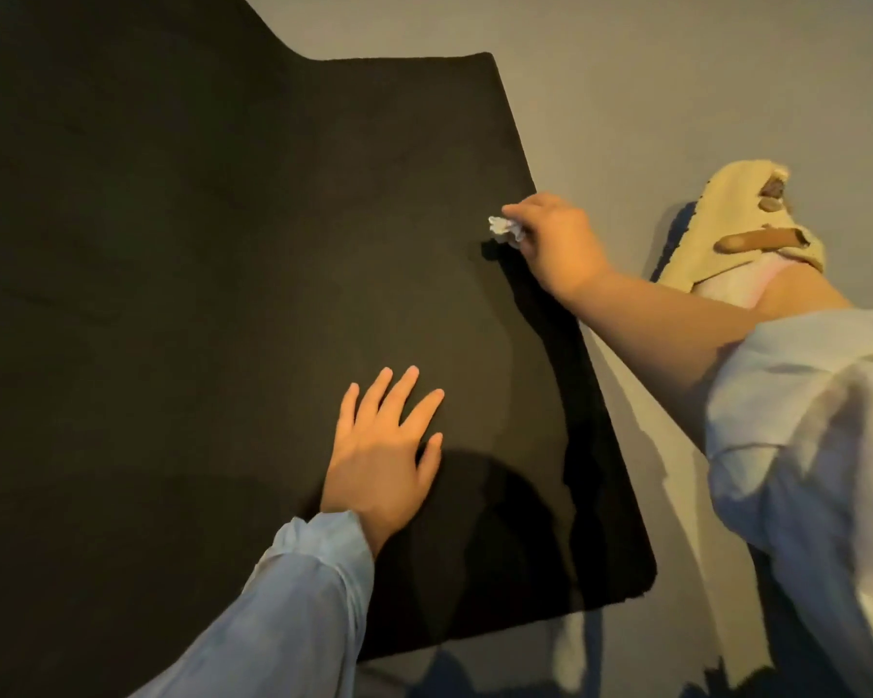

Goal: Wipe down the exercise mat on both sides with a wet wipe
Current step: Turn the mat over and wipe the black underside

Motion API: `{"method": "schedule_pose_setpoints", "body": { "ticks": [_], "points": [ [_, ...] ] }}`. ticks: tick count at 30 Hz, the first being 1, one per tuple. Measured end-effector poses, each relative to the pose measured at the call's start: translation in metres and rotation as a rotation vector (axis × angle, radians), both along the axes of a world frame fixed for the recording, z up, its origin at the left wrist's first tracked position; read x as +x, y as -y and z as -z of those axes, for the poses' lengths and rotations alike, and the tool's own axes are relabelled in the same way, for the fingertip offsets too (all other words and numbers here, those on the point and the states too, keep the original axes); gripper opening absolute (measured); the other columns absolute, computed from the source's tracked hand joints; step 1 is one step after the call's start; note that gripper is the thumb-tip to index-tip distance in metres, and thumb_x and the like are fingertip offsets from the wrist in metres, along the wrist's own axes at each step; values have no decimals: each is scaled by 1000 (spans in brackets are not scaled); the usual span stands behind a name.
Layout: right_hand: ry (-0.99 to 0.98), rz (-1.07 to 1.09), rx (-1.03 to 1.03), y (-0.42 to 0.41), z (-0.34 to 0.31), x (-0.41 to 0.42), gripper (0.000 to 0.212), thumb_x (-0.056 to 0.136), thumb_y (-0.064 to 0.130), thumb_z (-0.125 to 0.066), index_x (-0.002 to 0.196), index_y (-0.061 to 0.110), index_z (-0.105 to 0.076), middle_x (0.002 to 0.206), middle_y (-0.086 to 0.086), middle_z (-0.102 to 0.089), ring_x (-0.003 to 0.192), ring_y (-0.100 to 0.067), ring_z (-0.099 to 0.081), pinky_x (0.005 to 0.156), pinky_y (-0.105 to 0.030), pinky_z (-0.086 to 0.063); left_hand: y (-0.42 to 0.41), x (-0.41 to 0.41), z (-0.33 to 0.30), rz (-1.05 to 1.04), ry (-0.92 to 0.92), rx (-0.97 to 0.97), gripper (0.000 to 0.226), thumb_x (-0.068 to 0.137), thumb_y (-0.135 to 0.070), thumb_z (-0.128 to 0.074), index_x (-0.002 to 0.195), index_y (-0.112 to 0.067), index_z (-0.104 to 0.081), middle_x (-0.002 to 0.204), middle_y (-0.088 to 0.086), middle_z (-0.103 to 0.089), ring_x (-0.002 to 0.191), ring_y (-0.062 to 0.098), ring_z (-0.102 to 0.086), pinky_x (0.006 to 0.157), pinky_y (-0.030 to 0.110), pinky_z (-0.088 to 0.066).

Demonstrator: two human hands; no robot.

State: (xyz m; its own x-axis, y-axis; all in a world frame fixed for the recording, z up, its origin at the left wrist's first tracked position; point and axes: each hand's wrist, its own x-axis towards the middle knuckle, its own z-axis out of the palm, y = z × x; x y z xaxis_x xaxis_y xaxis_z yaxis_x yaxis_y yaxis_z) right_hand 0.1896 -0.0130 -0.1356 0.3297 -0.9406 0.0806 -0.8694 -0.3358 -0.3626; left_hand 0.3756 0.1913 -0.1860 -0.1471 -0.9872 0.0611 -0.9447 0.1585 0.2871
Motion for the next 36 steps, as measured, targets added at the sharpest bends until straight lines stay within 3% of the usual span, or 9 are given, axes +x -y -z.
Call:
{"method": "schedule_pose_setpoints", "body": {
  "ticks": [4, 10, 14, 17, 21, 25, 28, 32, 36],
  "points": [
    [-199, 25, 70, 10, 22, 5, 29, 94, 5, -46, 117, 1, -62, 119, -21, -51, 111, -37, -48, 94, -36, -37, 2, 0, -4, -17, 29, 84, 43, 87, -35, -56, 129, -27, -55, 141, 5, -48, 133, 28, -40, 109, 44, -16],
    [-175, 56, 89, -2, 26, 14, 34, 90, -3, -45, 116, 6, -66, 118, -18, -56, 110, -35, -52, 91, -33, -38, 2, -1, -4, -28, 0, 47, 42, 84, -28, -63, 126, -23, -59, 138, 8, -51, 130, 31, -43, 109, 49, -23],
    [-188, -148, 131, -46, 18, 9, 32, 92, 3, -47, 116, 8, -66, 117, -17, -60, 110, -35, -54, 95, -40, -40, -1, -1, -2, -18, -13, 1, 39, 86, -24, -61, 125, -20, -60, 137, 10, -51, 130, 33, -43, 109, 51, -25],
    [-173, -312, 169, -100, 12, -1, 31, 92, 5, -50, 118, 8, -66, 114, -15, -62, 110, -32, -53, 96, -34, -38, 0, -1, -2, -14, -11, 46, 40, 90, -25, -55, 130, -21, -55, 142, 9, -46, 135, 31, -36, 112, 48, -19],
    [-191, -536, 284, -181, 3, -18, 30, 89, 6, -57, 118, 13, -66, 112, -11, -62, 104, -26, -56, 91, -32, -43, 2, 0, 1, -16, 18, 113, 45, 94, -34, -42, 139, -30, -41, 151, 1, -31, 142, 23, -19, 115, 41, -4],
    [-147, -693, 413, -239, -8, -37, 26, 77, 5, -74, 101, 13, -73, 95, -8, -68, 85, -25, -65, 71, -33, -55, 0, 1, 2, -8, 12, 100, 45, 94, -33, -41, 138, -29, -43, 150, 1, -33, 142, 23, -21, 116, 42, -6],
    [-153, -807, 464, -255, -12, -48, 31, 74, 5, -77, 102, 16, -73, 97, -4, -68, 87, -19, -66, 70, -26, -56, 0, 2, 3, -9, 10, 92, 45, 94, -33, -41, 138, -29, -44, 150, 1, -34, 141, 23, -22, 116, 41, -6],
    [-106, -852, 275, -218, -16, -40, 25, 84, 14, -57, 106, 9, -69, 97, -11, -66, 87, -24, -66, 71, -30, -56, 2, 2, 4, -10, 14, 116, 46, 94, -35, -40, 140, -31, -40, 152, -1, -30, 142, 21, -18, 115, 39, -2],
    [-19, -514, -18, -125, -5, -4, 28, 83, -6, -53, 107, -5, -66, 100, -24, -65, 92, -42, -62, 86, -42, -48, 2, 0, 2, -23, 11, 121, 46, 94, -36, -41, 140, -32, -39, 152, -2, -29, 143, 20, -17, 115, 37, 1]
  ]
}}
